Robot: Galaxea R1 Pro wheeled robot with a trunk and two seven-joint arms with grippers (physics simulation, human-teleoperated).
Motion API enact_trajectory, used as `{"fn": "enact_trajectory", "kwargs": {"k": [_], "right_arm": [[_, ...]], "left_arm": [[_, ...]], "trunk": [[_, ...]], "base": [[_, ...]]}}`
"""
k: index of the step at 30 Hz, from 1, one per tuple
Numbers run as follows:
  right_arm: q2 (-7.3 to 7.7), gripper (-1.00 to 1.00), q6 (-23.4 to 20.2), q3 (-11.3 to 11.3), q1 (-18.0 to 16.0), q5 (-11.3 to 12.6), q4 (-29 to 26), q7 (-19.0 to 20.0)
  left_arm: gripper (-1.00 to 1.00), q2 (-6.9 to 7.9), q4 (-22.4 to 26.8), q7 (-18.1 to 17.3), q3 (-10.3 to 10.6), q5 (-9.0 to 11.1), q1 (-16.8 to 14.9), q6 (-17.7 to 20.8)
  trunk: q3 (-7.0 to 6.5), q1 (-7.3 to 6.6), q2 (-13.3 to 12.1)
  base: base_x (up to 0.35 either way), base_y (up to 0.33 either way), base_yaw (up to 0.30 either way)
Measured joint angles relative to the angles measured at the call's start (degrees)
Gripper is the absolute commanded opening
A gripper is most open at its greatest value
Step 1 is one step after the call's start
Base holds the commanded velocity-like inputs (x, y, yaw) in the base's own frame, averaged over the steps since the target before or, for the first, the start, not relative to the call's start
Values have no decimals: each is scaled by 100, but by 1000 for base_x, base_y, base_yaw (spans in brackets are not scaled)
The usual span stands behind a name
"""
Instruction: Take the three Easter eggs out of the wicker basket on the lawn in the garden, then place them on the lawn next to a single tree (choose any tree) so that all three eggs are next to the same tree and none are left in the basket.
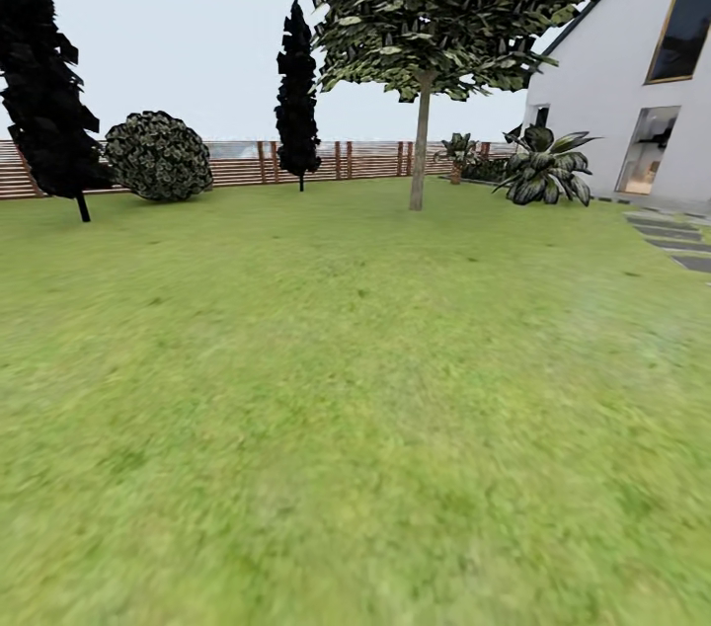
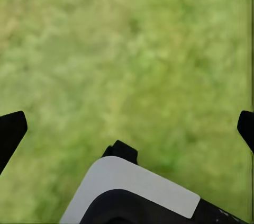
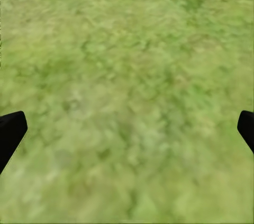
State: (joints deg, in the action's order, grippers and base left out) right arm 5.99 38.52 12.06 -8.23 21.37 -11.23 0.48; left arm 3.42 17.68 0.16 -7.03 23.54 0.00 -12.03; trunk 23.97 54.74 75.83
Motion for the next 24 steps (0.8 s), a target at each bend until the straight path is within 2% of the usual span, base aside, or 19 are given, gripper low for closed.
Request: {"fn": "enact_trajectory", "kwargs": {"k": [18,24], "right_arm": [[-1,100,-43,-9,0,15,48,-8],[-3,100,-50,2,-1,27,48,-29]], "left_arm": [[100,1,0,0,0,3,0,9],[100,0,-5,0,2,5,0,10]], "trunk": [[0,0,0],[0,0,0]], "base": [[344,-3,1],[334,-106,166]]}}
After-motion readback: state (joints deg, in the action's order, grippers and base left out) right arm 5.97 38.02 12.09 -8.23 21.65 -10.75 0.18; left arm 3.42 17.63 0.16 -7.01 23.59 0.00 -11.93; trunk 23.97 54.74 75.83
